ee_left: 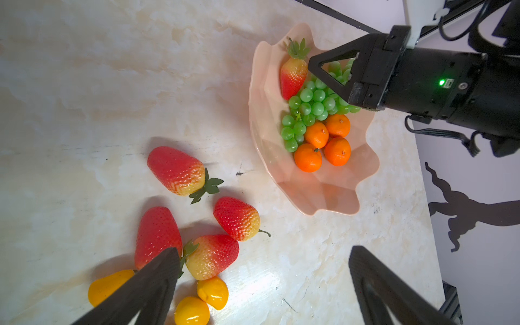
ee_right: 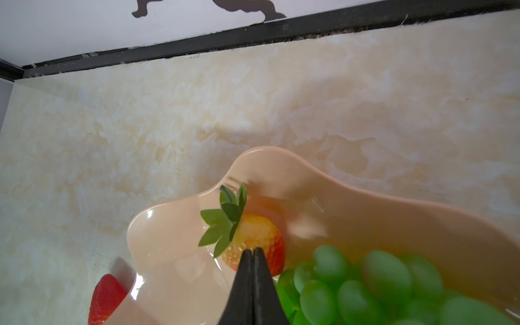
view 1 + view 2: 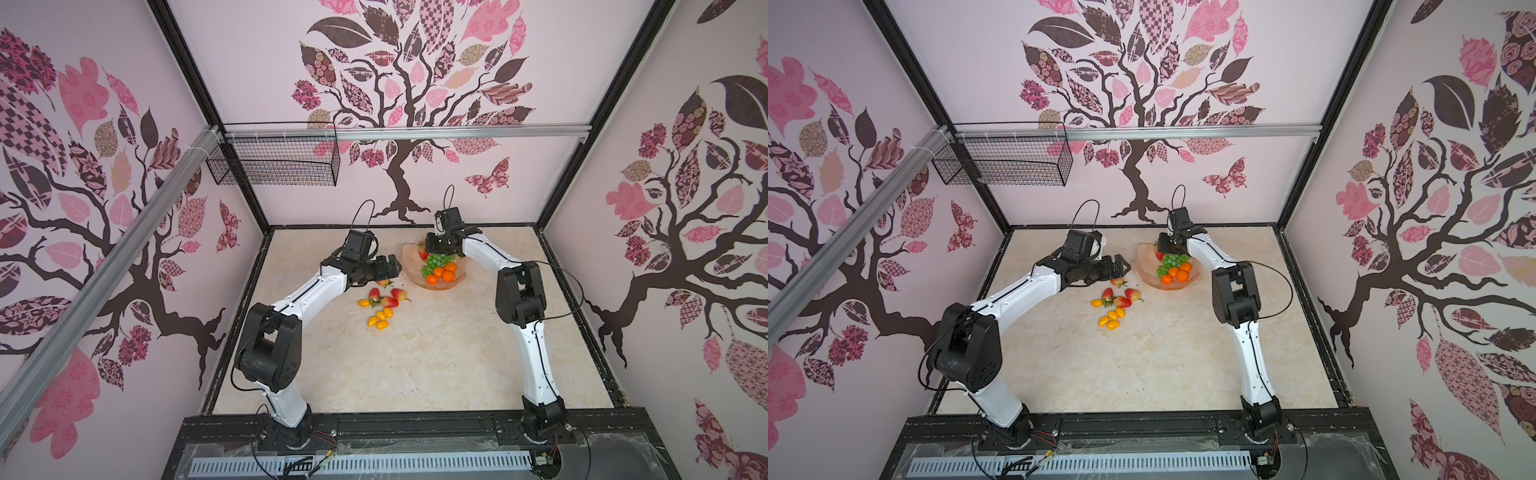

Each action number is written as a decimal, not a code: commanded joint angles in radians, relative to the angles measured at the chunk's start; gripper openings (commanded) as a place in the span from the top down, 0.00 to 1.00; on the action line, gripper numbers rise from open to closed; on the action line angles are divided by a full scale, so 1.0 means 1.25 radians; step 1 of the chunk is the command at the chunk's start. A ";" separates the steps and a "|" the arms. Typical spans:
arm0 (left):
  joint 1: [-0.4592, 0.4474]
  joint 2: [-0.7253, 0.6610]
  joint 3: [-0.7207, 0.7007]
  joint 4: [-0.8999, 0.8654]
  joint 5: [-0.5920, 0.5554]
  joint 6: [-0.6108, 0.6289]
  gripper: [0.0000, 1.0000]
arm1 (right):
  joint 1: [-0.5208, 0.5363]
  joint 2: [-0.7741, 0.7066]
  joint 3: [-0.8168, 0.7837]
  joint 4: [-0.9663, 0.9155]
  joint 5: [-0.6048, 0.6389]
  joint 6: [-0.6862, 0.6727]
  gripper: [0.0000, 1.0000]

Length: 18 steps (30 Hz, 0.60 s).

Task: Arrange fruit in a fruit bowl
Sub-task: Place the fruit in the fruit bowl.

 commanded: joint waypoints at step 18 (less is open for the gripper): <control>0.005 -0.173 -0.144 0.002 -0.065 -0.054 0.02 | 0.108 -0.241 -0.209 0.053 0.042 -0.039 0.92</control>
